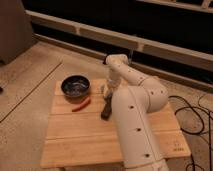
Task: Wipe the white sponge on the table
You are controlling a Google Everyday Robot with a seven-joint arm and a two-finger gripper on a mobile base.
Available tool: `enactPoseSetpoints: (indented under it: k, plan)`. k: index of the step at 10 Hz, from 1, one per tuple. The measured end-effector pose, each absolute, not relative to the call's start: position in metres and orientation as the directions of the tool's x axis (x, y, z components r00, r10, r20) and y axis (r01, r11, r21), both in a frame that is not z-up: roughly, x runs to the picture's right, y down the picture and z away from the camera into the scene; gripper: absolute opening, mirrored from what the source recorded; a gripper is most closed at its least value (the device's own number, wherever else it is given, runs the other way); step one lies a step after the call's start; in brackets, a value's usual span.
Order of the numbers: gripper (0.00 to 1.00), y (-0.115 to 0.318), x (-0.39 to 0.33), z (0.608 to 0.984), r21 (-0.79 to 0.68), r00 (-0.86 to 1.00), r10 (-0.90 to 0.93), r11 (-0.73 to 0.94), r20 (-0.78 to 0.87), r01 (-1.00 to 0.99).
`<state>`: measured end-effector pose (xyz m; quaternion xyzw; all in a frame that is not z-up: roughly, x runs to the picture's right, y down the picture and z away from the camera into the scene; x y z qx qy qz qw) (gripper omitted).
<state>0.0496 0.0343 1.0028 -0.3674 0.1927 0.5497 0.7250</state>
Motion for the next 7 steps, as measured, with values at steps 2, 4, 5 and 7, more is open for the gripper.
enactPoseSetpoints:
  k: [2, 4, 5, 7]
  plan:
    - [0.00, 0.023, 0.046, 1.015, -0.344, 0.347, 0.673, 0.144, -0.653, -0.928]
    - [0.00, 0.010, 0.030, 1.025, -0.379, 0.378, 0.696, 0.163, -0.610, -0.911]
    - [0.00, 0.005, 0.021, 1.026, -0.391, 0.392, 0.702, 0.173, -0.595, -0.904]
    - [0.00, -0.002, -0.010, 1.029, -0.440, 0.431, 0.711, 0.188, -0.556, -0.878]
